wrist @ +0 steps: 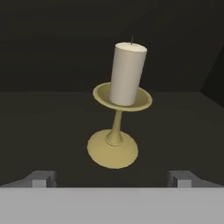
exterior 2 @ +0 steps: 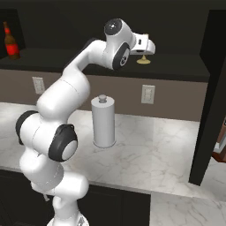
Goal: Get the candle and the beer from the cabinet and move them to the dining counter.
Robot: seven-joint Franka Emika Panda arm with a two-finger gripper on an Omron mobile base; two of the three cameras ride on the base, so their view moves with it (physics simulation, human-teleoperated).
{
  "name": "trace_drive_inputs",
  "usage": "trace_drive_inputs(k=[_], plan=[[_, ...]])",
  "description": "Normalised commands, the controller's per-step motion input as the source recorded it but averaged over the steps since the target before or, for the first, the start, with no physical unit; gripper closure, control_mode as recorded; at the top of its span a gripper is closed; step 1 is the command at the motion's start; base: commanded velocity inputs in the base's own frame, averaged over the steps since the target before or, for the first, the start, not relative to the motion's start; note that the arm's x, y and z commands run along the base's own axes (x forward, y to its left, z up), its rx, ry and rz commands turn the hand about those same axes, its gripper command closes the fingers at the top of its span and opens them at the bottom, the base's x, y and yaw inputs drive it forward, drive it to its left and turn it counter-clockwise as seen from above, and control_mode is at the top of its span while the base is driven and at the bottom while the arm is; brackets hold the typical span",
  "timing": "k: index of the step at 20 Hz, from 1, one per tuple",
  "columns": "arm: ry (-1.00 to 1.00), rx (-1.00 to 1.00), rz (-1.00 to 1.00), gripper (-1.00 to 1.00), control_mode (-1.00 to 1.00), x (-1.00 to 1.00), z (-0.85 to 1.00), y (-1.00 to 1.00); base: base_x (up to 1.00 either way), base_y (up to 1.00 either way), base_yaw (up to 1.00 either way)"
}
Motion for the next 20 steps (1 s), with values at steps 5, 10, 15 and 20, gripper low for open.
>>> trace_drive_inputs(k=[5,10,15,20], plan=[[0.00,0.00,0.00,-1.00,-1.00,0.34,-0.05,-0.10,0.00,0.00,0.00],[0.00,0.00,0.00,-1.00,-1.00,0.36,-0.04,-0.12,0.00,0.00,0.00],[0.00,0.00,0.00,-1.00,-1.00,0.30,-0.05,-0.09,0.00,0.00,0.00],[0.00,0.00,0.00,-1.00,-1.00,0.29,-0.04,-0.07,0.00,0.00,0.00]])
